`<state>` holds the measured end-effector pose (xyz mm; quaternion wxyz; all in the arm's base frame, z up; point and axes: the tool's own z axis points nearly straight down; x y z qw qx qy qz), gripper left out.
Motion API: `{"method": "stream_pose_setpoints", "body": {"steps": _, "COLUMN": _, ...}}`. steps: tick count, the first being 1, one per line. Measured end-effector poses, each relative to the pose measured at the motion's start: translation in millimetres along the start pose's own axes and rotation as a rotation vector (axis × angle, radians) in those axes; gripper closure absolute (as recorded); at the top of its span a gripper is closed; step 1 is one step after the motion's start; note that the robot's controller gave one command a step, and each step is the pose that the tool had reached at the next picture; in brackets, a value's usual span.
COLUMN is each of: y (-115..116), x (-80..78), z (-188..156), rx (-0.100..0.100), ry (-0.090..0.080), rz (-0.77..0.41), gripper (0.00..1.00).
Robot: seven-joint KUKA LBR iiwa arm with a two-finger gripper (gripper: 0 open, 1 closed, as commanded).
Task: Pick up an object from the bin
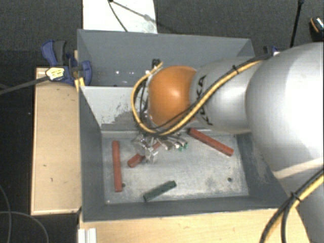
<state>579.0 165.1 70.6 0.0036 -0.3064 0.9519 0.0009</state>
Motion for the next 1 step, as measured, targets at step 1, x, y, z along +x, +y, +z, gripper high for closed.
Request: {"method": "stream_pose_setpoints", "body": {"steps": 1, "y": 8.9, "x": -8.5, "z": -153.9, "rx": 0.003, "ry": -0.004, "rz": -0.185, "gripper": 1.0}}
